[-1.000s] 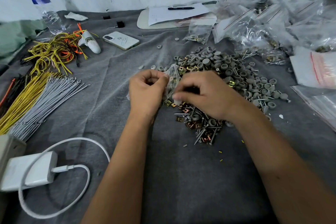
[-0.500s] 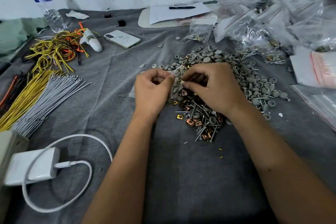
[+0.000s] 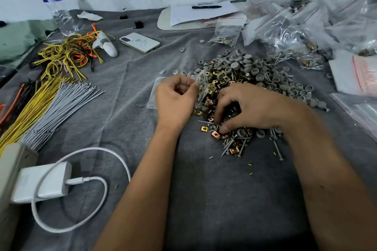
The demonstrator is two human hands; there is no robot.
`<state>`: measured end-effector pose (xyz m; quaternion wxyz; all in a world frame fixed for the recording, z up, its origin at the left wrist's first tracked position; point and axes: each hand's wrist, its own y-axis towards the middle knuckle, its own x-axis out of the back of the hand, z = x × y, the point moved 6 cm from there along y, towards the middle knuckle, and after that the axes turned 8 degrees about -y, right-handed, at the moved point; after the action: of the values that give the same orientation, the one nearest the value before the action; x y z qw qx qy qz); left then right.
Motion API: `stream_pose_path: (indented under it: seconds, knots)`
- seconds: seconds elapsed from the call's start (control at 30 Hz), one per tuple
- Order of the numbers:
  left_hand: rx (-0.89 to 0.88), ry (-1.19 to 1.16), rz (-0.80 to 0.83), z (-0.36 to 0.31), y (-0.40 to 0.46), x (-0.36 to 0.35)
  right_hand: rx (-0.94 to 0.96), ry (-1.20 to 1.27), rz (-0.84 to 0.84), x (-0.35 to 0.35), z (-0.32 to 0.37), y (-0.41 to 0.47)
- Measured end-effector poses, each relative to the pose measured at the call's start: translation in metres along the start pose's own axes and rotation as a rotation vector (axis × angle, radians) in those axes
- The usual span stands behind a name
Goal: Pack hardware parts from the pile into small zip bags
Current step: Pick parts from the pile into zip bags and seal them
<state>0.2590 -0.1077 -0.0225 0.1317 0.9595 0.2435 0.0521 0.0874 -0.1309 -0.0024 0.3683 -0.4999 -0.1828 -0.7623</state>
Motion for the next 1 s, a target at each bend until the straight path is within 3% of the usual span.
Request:
stream_pose_path:
  seconds: [0.2, 0.37, 0.43, 0.77, 1.0]
  knots:
    - [-0.011, 0.014, 0.008, 0.002, 0.000, -0.003, 0.026, -0.009, -0.211, 0.009, 0.002, 0.004]
    - [-0.018, 0.002, 0.034, 0.003, -0.001, -0.005, 0.069, 0.187, -0.718, 0.026, 0.012, -0.001]
    - [-0.017, -0.029, 0.044, 0.002, -0.002, -0.008, 0.061, 0.184, -0.813, 0.025, 0.016, -0.002]
    - [0.115, -0.325, 0.059, 0.007, -0.007, -0.017, -0.016, 0.203, -0.928, 0.019, 0.012, -0.002]
    - [0.101, -0.316, -0.055, 0.004, -0.003, -0.003, 0.056, 0.123, -0.767, 0.017, 0.016, 0.001]
